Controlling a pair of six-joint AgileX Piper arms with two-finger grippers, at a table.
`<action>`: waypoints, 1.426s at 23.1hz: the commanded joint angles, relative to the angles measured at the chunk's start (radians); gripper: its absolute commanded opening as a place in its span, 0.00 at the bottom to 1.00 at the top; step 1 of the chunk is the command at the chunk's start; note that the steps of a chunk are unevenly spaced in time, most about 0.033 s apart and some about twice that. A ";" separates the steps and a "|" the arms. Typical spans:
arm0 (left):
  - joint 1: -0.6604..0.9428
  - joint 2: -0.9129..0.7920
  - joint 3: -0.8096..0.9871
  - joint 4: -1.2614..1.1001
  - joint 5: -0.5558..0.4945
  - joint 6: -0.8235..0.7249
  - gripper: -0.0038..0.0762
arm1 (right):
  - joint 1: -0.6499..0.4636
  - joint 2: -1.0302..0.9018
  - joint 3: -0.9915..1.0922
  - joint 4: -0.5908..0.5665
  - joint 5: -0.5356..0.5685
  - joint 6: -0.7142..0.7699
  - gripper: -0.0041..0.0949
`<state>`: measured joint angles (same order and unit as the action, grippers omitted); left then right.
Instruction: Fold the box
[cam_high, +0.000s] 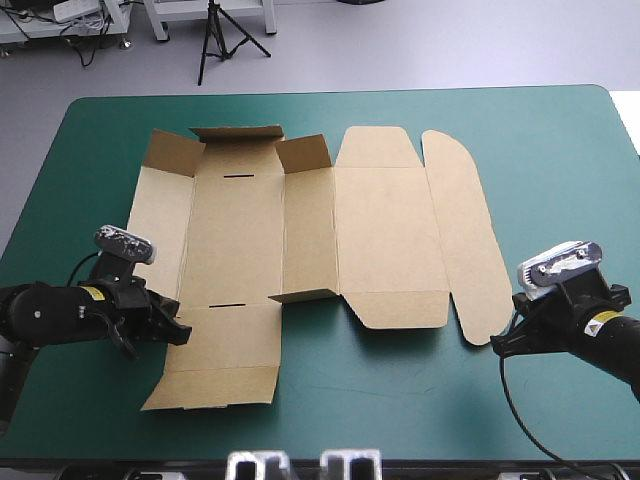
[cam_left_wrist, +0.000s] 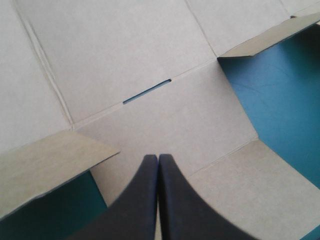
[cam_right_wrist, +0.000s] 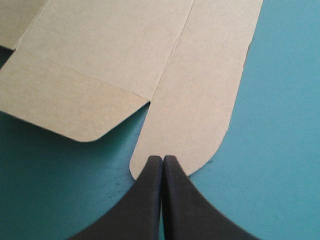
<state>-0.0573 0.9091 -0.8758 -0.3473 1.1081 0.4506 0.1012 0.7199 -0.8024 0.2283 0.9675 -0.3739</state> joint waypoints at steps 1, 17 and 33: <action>-0.056 -0.041 -0.003 -0.043 -0.077 0.041 0.04 | -0.008 -0.003 -0.013 0.038 -0.116 -0.021 0.02; -0.049 0.012 -0.031 0.121 -0.223 -0.137 0.07 | -0.005 -0.015 -0.019 0.029 -0.049 -0.017 0.02; 0.630 0.643 -0.374 -0.405 0.125 0.268 0.15 | -0.005 -0.015 -0.016 0.048 -0.135 -0.017 0.02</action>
<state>0.5665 1.5370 -1.2180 -0.6878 1.2066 0.7171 0.1012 0.7073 -0.7885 0.2575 0.8957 -0.3852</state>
